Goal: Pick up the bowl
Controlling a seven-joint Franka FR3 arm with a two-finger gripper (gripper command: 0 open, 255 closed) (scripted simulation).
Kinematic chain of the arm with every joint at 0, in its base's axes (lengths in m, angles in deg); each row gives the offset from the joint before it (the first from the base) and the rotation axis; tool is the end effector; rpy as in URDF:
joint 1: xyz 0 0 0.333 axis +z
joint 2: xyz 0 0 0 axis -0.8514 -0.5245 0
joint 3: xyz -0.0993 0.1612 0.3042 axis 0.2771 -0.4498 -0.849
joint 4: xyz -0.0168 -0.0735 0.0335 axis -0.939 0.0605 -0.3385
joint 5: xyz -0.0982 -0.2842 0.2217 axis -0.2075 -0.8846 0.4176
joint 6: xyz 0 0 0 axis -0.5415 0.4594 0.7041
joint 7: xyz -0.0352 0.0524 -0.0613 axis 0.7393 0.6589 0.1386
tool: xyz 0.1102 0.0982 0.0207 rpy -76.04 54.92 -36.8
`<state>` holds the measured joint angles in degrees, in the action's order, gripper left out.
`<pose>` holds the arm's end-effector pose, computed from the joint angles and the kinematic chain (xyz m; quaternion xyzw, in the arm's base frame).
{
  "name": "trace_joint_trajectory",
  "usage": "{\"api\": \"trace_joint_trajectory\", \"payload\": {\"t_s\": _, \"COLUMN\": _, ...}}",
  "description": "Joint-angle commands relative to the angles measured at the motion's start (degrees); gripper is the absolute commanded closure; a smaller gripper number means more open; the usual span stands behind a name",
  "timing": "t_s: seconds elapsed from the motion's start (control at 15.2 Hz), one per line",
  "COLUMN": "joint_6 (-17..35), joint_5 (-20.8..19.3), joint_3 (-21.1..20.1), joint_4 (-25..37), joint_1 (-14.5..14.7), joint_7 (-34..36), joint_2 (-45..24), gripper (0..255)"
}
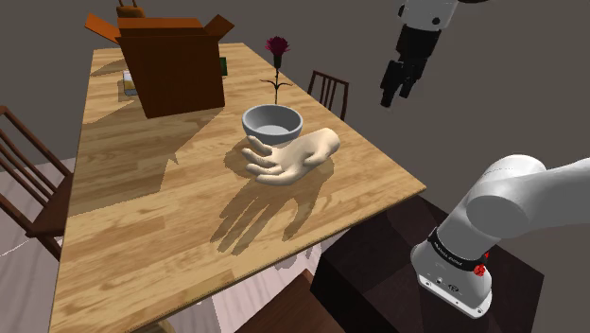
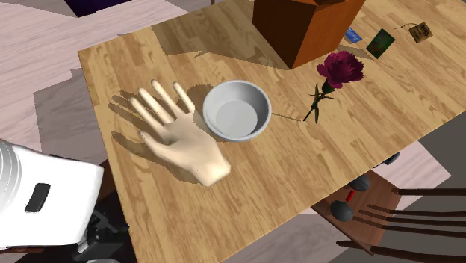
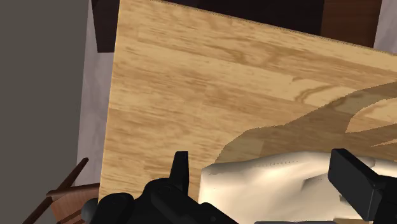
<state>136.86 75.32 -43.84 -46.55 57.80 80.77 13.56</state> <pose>0.2527 0.0289 0.5729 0.9999 0.0091 -0.0067 0.0018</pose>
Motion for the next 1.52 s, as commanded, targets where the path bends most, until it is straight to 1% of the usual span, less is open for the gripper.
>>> {"api": "trace_joint_trajectory", "payload": {"t_s": 0.0, "joint_6": 0.0, "joint_5": 0.0, "joint_3": 0.0, "joint_4": 0.0, "joint_1": 0.0, "joint_7": 0.0, "joint_2": 0.0, "gripper": 0}}
{"api": "trace_joint_trajectory", "payload": {"t_s": 0.33, "joint_6": 7.84, "joint_5": 0.45, "joint_3": 0.45, "joint_4": 2.29, "joint_1": -0.59, "joint_7": -0.33, "joint_2": -10.19, "gripper": 0}}
{"api": "trace_joint_trajectory", "payload": {"t_s": 0.73, "joint_6": 15.39, "joint_5": 1.13, "joint_3": 0.94, "joint_4": 7.61, "joint_1": -1.1, "joint_7": -0.79, "joint_2": -23.16, "gripper": 0}}
{"api": "trace_joint_trajectory", "payload": {"t_s": 1.12, "joint_6": 20.55, "joint_5": 1.99, "joint_3": 1.41, "joint_4": 15.64, "joint_1": -1.43, "joint_7": -1.31, "joint_2": -36.45, "gripper": 0}}
{"api": "trace_joint_trajectory", "payload": {"t_s": 1.45, "joint_6": 22.89, "joint_5": 2.86, "joint_3": 1.72, "joint_4": 24.41, "joint_1": -1.66, "joint_7": -1.75, "joint_2": -47.66, "gripper": 0}}
